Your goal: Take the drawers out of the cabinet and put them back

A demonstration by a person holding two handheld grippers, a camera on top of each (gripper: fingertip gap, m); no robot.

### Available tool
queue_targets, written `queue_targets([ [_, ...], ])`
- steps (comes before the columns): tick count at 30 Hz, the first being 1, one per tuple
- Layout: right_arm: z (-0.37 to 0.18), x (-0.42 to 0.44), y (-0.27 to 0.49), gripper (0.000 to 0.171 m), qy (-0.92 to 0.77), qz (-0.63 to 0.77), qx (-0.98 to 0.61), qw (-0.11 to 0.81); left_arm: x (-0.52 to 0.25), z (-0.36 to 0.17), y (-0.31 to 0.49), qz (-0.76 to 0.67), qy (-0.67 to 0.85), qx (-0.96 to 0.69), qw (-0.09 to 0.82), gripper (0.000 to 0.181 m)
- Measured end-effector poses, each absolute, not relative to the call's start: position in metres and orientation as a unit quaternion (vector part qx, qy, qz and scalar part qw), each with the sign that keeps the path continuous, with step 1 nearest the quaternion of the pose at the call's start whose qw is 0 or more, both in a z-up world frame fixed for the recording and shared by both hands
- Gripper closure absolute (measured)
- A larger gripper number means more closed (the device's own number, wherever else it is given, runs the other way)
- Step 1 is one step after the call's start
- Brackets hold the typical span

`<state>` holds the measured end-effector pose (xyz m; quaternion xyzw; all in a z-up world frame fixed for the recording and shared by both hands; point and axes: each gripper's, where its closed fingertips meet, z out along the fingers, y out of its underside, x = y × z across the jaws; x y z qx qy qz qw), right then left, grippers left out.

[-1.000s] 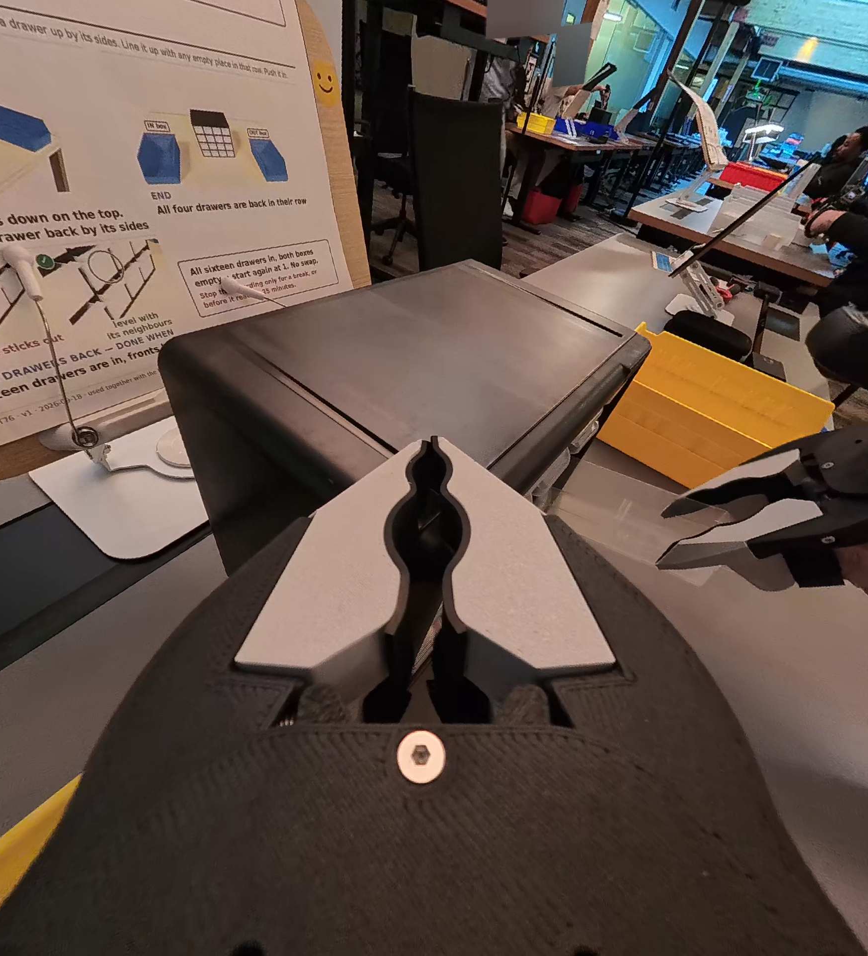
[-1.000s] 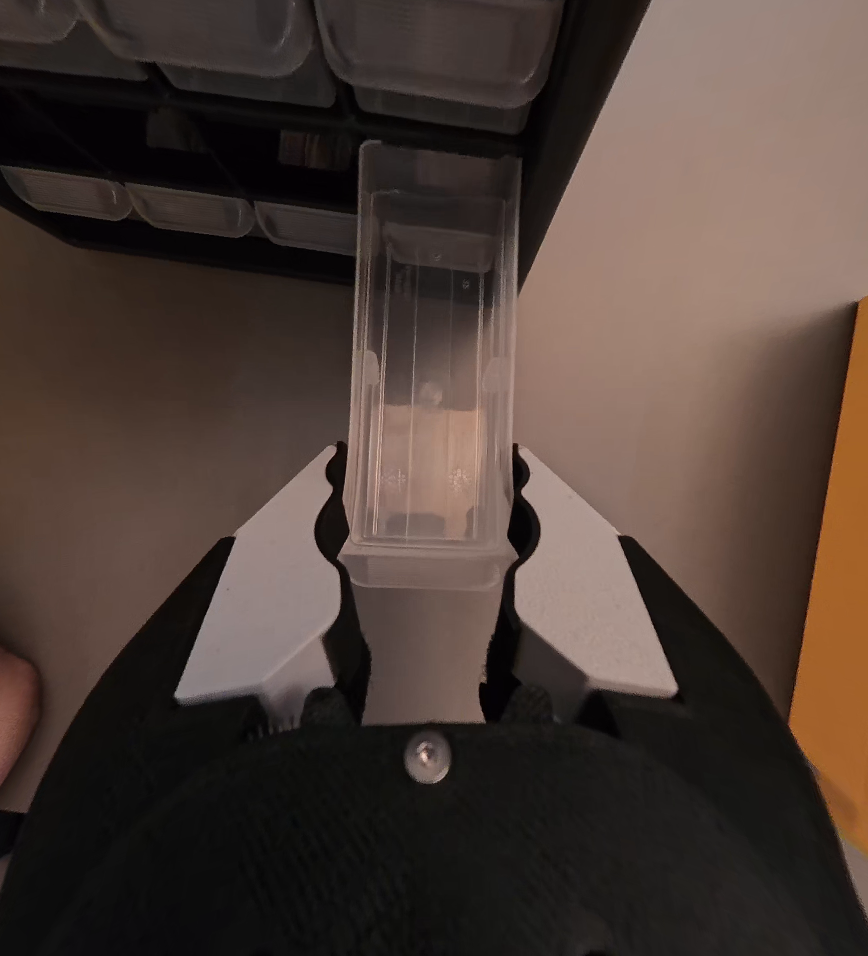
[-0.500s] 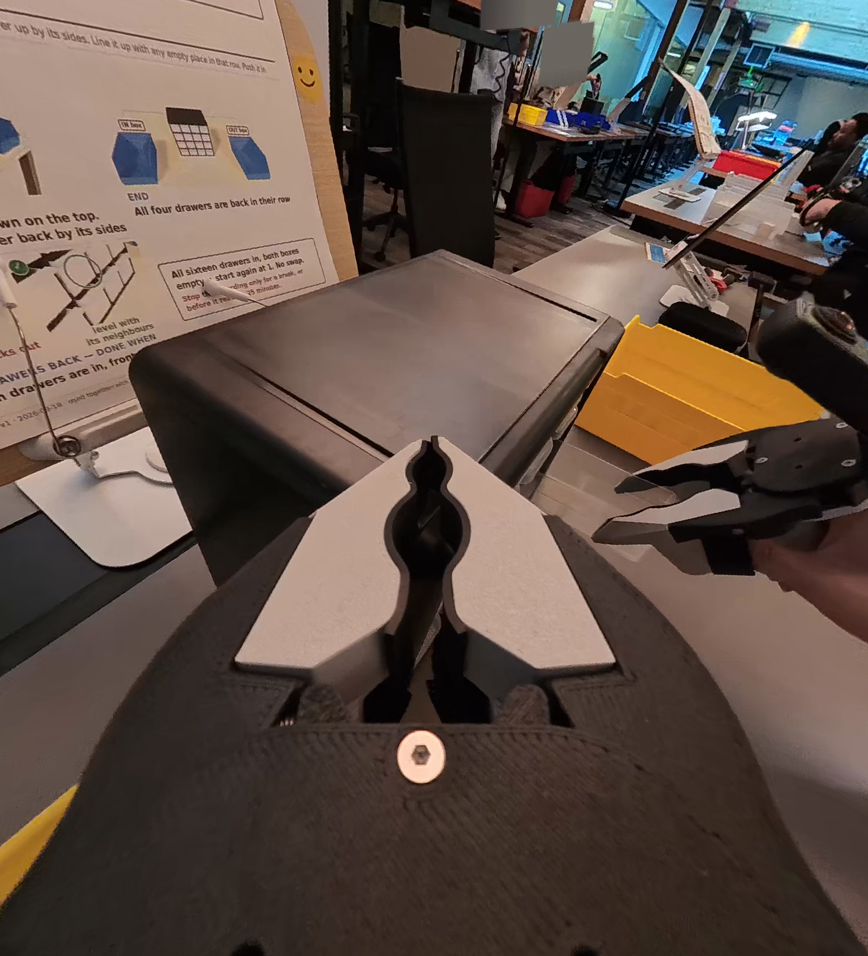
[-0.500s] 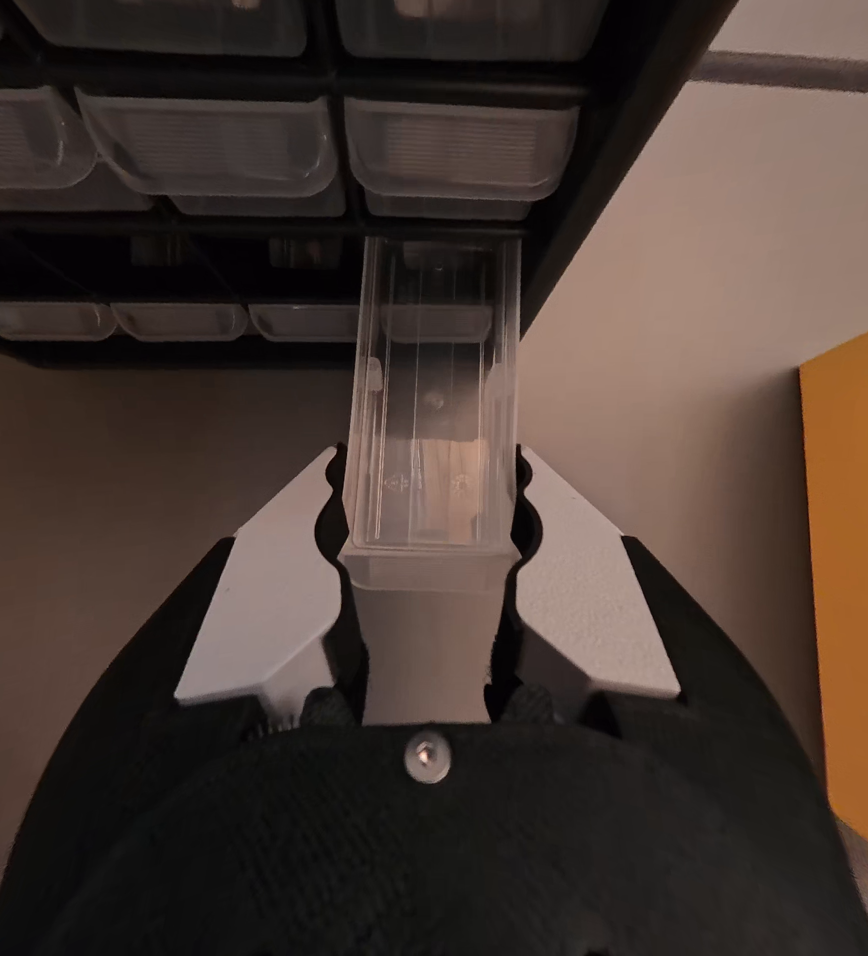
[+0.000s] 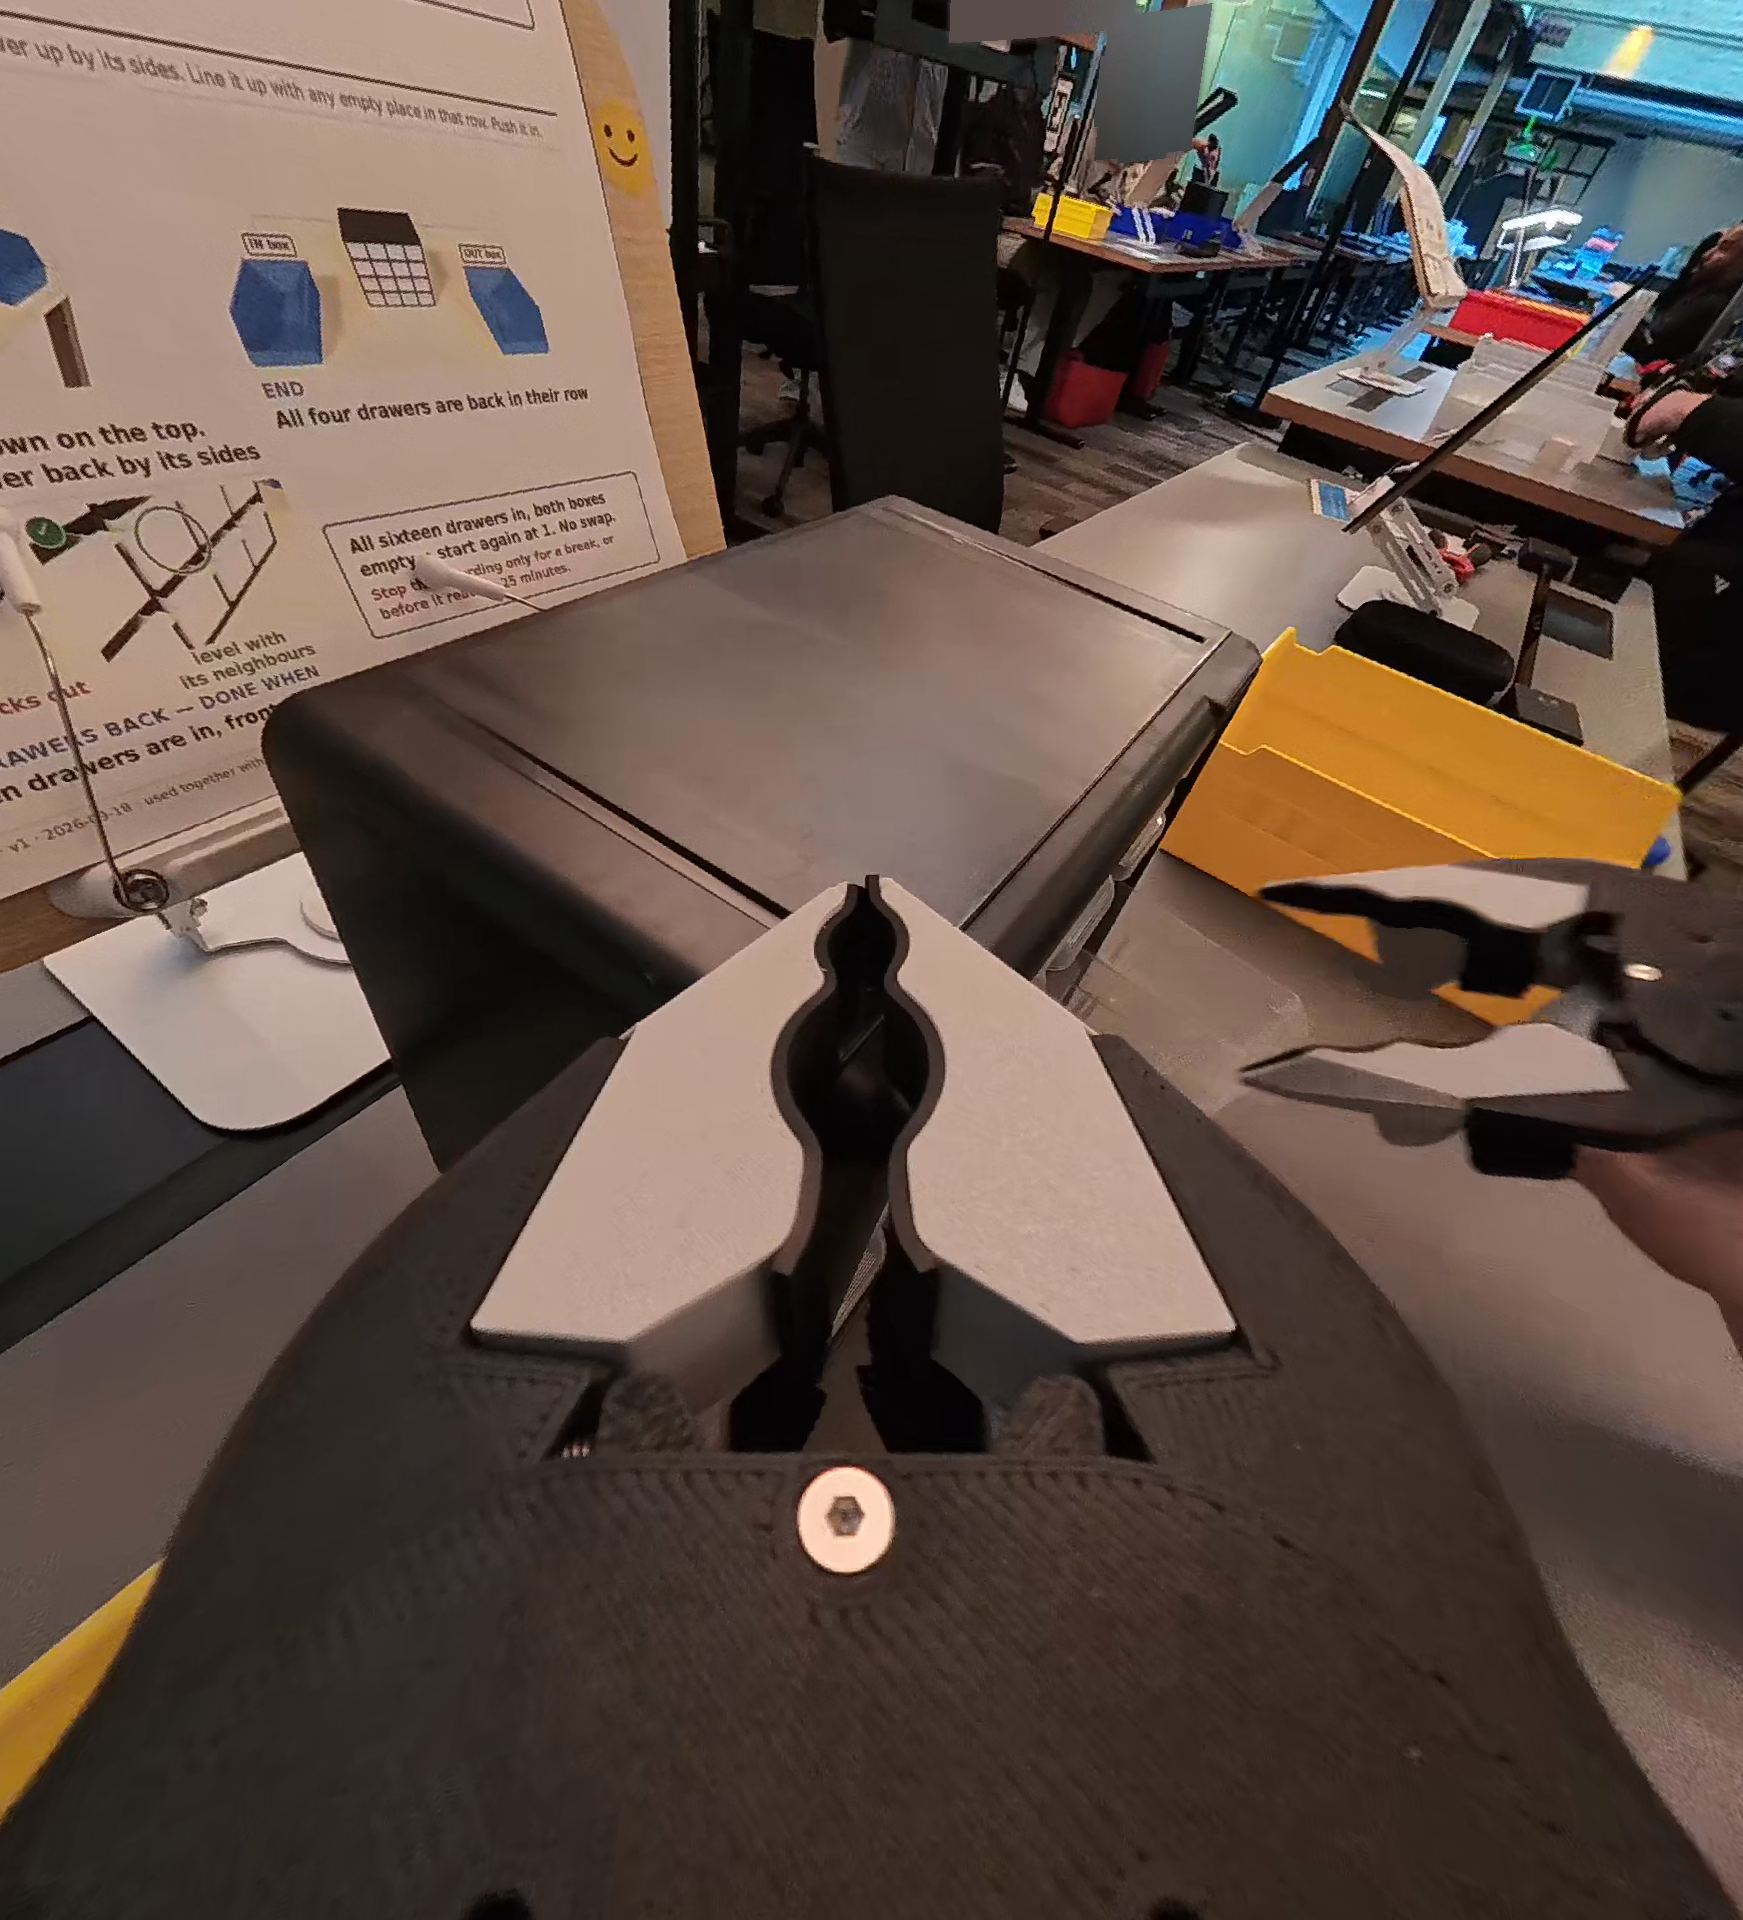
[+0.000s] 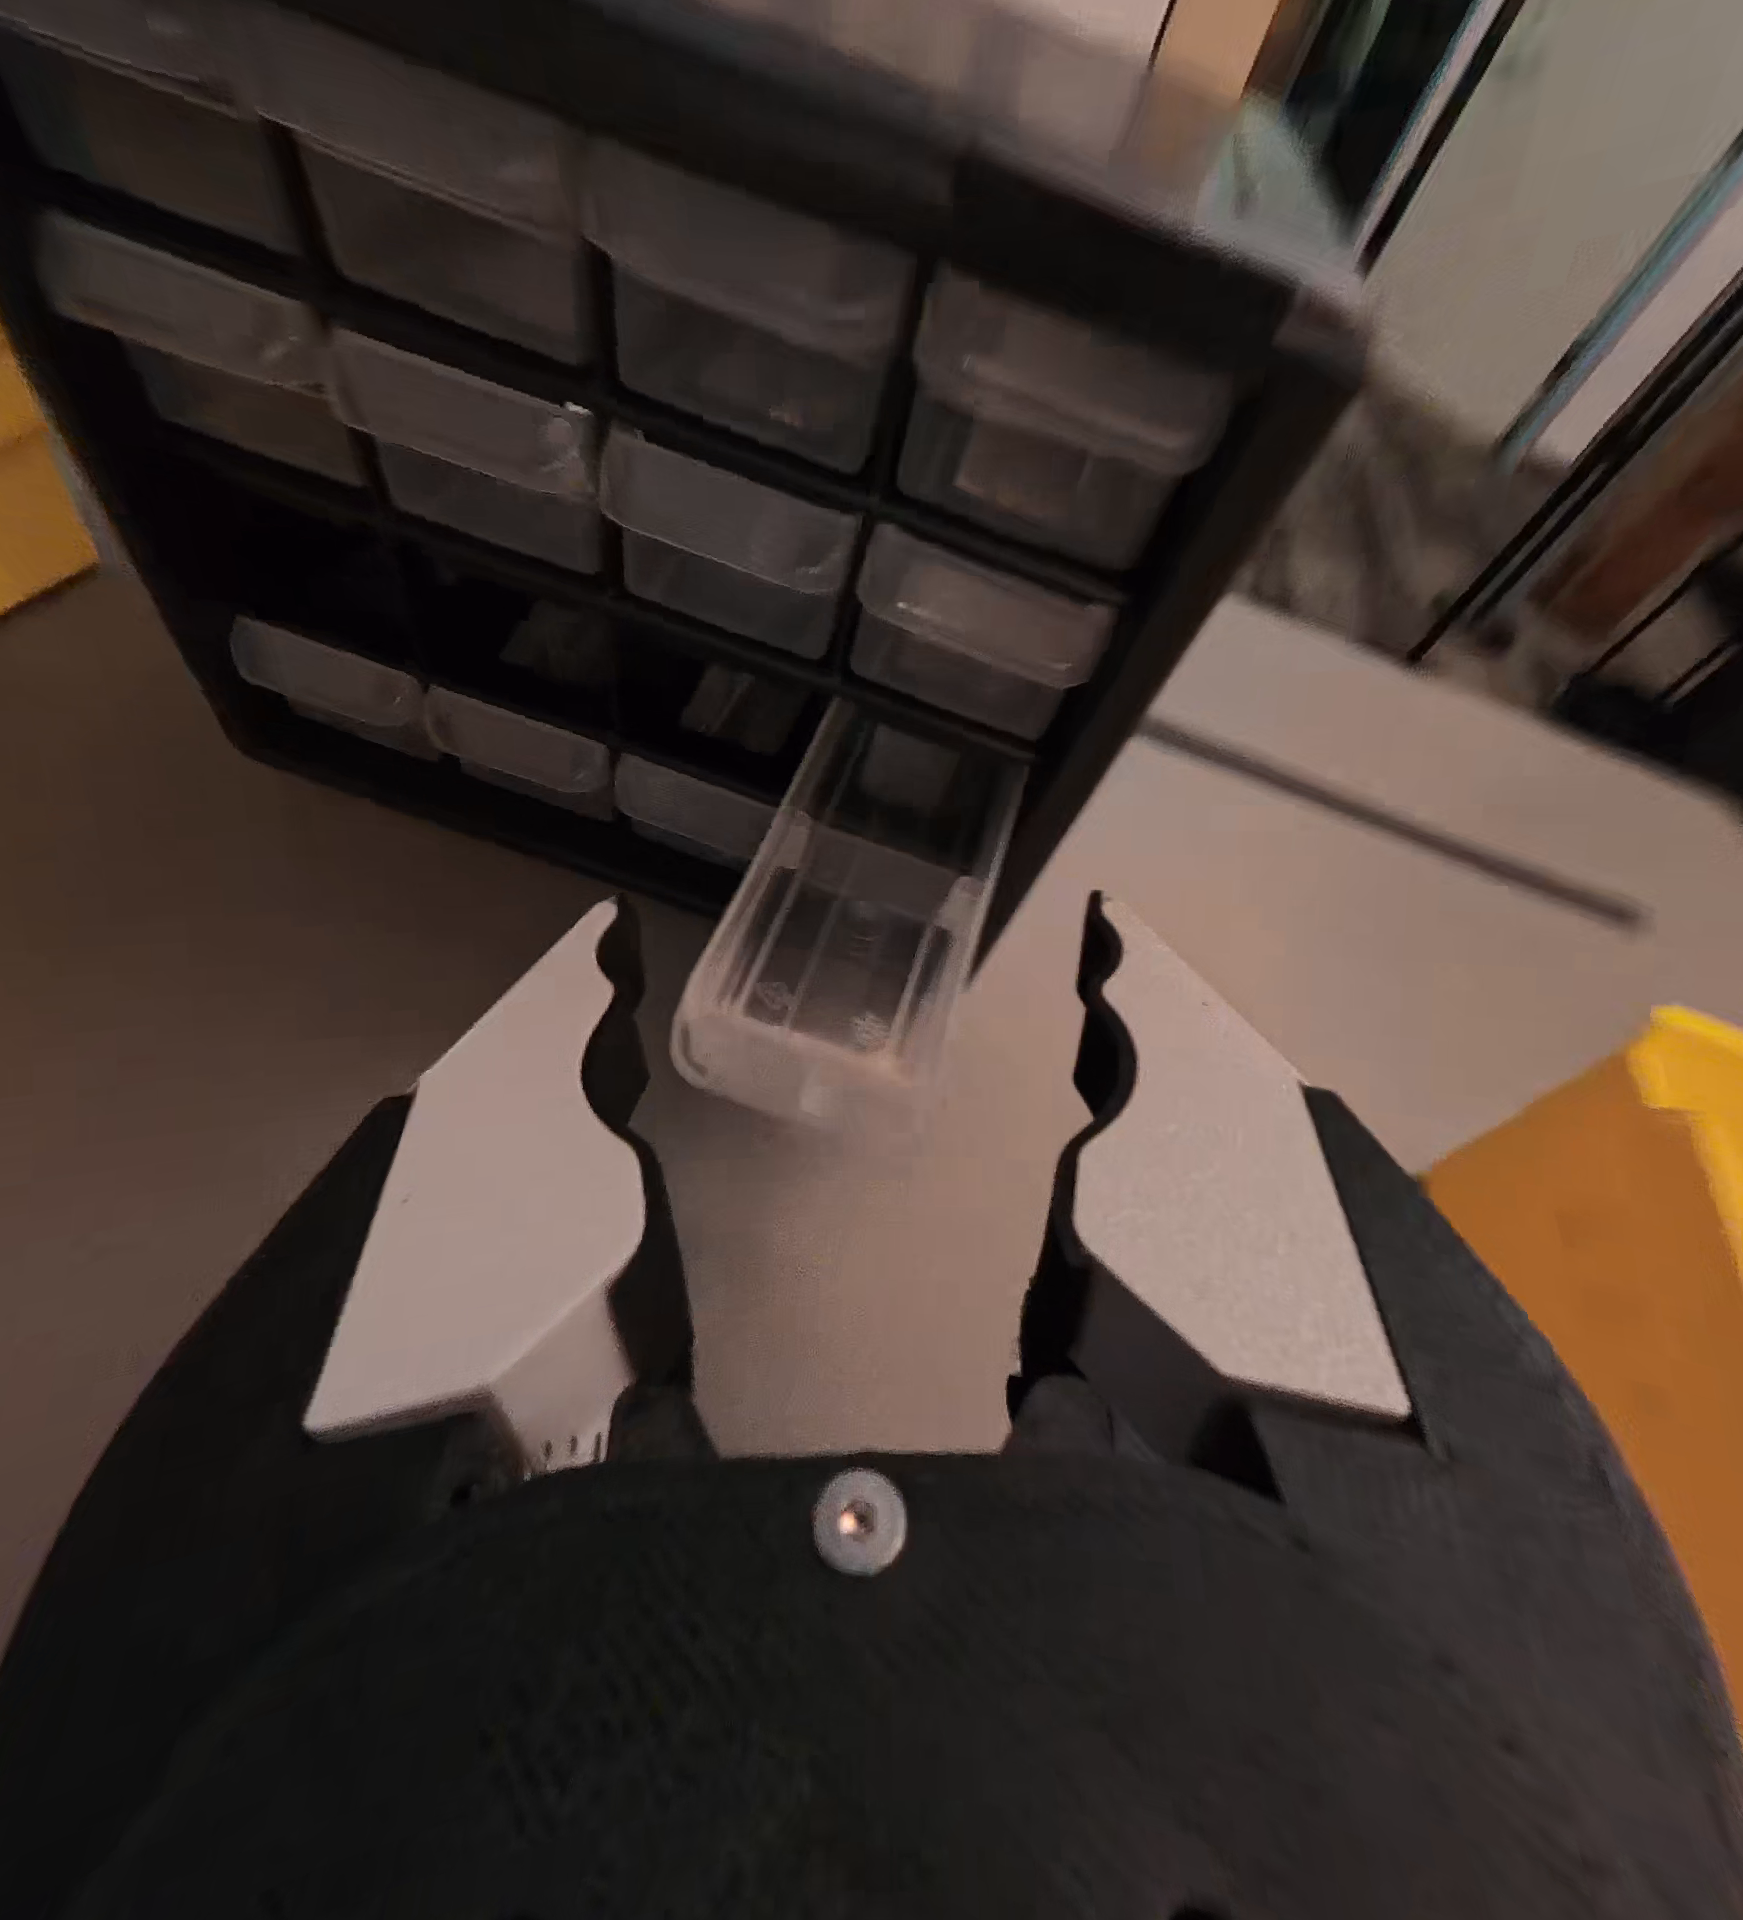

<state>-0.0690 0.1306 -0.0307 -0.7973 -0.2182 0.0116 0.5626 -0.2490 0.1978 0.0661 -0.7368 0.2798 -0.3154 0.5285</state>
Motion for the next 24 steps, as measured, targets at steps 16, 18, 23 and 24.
queue_targets([
  [16, -0.077, -0.062, 0.107, 0.171, -0.242, -0.024, -0.784, 0.572, -0.248, 0.066, 0.198, -0.29, 0.282, -0.747, 0.528, 0.181],
  [18, -0.071, -0.064, 0.114, 0.171, -0.222, -0.01, -0.778, 0.588, -0.248, 0.066, 0.198, -0.287, 0.282, -0.748, 0.528, 0.181],
  [23, -0.067, -0.072, 0.139, 0.171, -0.215, -0.009, -0.775, 0.594, -0.247, 0.066, 0.198, -0.284, 0.283, -0.748, 0.528, 0.181],
  [24, -0.068, -0.074, 0.145, 0.171, -0.214, -0.007, -0.777, 0.592, -0.247, 0.066, 0.198, -0.284, 0.283, -0.748, 0.528, 0.181],
])
